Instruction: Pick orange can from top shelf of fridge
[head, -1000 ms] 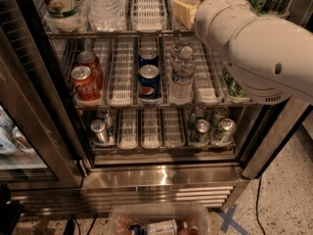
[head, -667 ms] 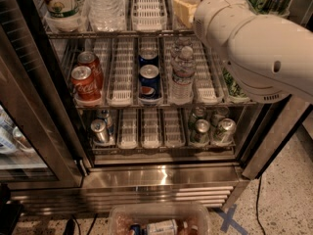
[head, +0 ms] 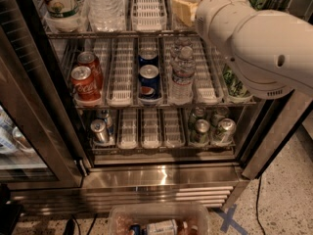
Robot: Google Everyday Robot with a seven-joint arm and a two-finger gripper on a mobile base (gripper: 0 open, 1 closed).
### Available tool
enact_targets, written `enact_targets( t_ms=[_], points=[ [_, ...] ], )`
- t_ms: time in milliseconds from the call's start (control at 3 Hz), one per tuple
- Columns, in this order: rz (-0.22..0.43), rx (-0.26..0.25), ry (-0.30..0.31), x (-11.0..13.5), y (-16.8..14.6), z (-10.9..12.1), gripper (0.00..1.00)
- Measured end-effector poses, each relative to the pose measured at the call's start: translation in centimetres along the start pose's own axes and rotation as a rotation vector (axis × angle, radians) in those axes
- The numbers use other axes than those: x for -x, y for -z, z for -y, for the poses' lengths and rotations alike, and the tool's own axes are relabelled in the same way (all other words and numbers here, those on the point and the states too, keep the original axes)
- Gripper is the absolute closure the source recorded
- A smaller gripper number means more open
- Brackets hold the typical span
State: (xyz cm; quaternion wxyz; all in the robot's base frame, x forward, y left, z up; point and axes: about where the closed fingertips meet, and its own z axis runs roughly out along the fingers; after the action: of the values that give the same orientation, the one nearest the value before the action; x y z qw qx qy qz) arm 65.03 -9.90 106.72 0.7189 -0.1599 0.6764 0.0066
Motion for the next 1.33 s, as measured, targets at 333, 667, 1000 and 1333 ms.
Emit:
enact_targets(
  t_ms=[333, 667, 1000, 1333],
  points=[
    [0.034, 0.026, 0.011, 2.4, 0.4, -0.9, 1.0],
    [0.102, 0.022, 0.013, 6.2, 1.1, -0.6, 1.0],
    [0.102, 0.023, 0.013, 6.2, 1.1, -0.7, 1.0],
    [0.079, 0.073, 0.008, 6.1, 2.2, -1.6, 1.0]
  ],
)
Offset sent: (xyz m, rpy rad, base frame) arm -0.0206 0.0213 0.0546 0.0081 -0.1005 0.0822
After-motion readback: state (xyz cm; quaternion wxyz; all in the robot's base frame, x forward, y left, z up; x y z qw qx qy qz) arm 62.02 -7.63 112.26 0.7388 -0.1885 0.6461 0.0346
